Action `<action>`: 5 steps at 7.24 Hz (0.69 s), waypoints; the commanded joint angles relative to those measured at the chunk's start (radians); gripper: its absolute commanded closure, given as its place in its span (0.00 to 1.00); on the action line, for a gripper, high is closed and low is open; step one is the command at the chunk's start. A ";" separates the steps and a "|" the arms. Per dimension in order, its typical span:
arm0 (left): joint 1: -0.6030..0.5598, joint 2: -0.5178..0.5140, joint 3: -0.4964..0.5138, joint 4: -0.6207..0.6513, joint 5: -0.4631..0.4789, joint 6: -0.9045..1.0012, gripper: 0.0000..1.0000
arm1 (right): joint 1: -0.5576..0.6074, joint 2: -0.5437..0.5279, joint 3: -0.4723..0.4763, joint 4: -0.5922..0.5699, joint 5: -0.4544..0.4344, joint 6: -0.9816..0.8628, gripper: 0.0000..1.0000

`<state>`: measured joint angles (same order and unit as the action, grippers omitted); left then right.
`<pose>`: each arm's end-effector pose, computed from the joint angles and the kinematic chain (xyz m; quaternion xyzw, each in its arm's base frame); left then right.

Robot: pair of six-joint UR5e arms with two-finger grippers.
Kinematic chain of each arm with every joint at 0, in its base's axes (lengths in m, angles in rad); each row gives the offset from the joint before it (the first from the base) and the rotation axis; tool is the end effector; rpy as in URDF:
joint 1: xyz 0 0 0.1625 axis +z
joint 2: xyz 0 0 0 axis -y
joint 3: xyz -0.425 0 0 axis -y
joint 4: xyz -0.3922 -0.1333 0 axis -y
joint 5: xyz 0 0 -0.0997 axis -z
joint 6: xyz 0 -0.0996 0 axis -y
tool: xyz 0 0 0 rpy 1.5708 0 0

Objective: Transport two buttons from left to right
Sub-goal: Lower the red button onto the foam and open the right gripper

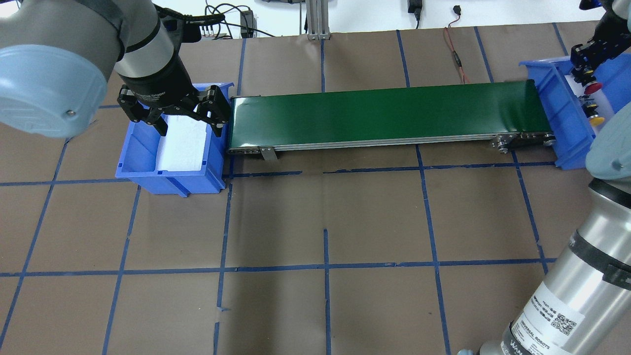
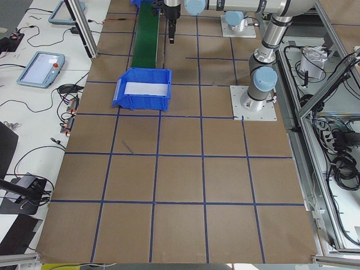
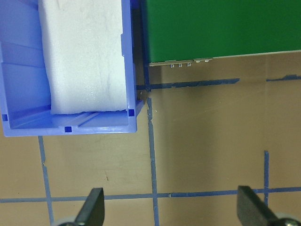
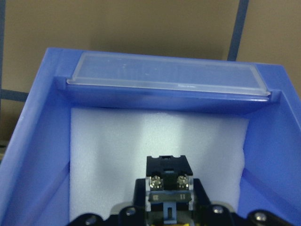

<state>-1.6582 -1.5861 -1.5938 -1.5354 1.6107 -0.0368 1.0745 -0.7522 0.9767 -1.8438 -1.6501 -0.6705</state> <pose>-0.1723 -0.4846 0.4726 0.0253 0.9995 0.0002 0.0200 -0.2693 -0.7606 0.2712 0.0859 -0.9952 -0.0016 0.0464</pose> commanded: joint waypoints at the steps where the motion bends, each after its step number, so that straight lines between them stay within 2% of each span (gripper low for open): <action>1: 0.000 0.000 0.000 0.000 0.000 0.000 0.00 | -0.001 0.019 -0.009 -0.003 -0.002 0.003 0.89; 3: 0.000 0.000 0.000 0.000 0.000 0.000 0.00 | -0.001 0.030 -0.009 -0.021 -0.005 0.011 0.88; 5: 0.000 0.000 0.000 0.000 0.000 0.000 0.00 | -0.001 0.034 -0.010 -0.023 -0.007 0.020 0.81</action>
<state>-1.6582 -1.5861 -1.5938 -1.5355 1.6107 -0.0368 1.0738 -0.7197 0.9697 -1.8629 -1.6560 -0.6582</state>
